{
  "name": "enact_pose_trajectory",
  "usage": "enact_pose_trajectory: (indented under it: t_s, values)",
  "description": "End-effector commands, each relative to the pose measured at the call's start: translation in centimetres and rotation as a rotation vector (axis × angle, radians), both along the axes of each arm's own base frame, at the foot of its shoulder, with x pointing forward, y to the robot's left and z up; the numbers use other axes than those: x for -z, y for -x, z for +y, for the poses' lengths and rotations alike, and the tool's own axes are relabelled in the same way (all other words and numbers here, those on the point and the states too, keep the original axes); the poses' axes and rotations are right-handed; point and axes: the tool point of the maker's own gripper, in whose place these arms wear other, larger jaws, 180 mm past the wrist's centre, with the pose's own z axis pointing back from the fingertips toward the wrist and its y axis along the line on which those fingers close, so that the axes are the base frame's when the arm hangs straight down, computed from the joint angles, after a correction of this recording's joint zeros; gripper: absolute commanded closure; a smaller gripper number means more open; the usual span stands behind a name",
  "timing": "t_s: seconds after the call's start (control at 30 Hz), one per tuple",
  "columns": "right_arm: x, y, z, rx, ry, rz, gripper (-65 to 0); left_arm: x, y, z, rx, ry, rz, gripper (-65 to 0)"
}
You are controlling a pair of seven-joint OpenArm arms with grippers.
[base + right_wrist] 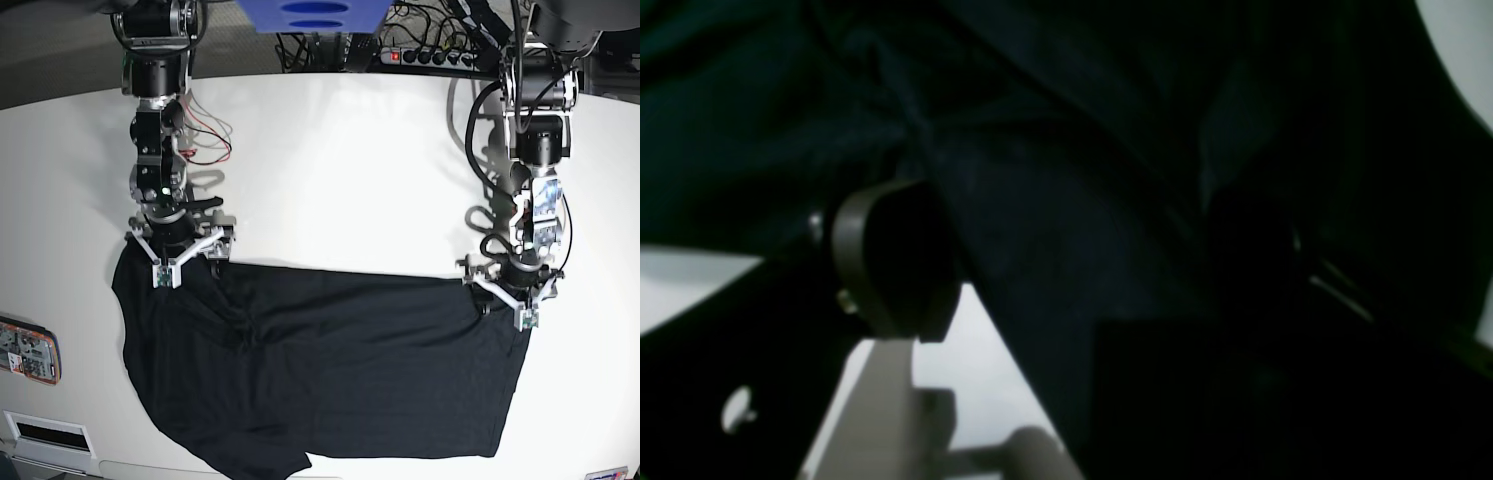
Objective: Fold the T-shirt properly
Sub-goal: 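Drag the folded edge with both grippers back toward the robot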
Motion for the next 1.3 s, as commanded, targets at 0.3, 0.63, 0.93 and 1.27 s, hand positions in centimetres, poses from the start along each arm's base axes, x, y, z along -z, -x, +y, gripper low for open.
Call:
enact_pose_trajectory:
  t_s: [0.3,0.63,0.93,1.27]
  values:
    - [0.2,4.0,0.5,-0.074,-0.056,0.147,-59.6,3.6,9.0,-0.6,0.057,-0.084,0.400,-46.4]
    - [2.4,9.2,-1.6,-0.035,-0.108,0.258,-59.6,1.1,13.9,-0.8,0.043,-0.099,0.409,-46.4]
    - [1.4,12.6,-4.7,-0.021,-0.028,0.266,-59.6,-1.2,18.5,1.1,0.003,-0.141,0.390,-46.4]
    - [1.0,18.2,-7.2,0.014,0.031,0.328,-59.6,-2.3,22.0,1.6,-0.001,-0.171,0.407,-46.4]
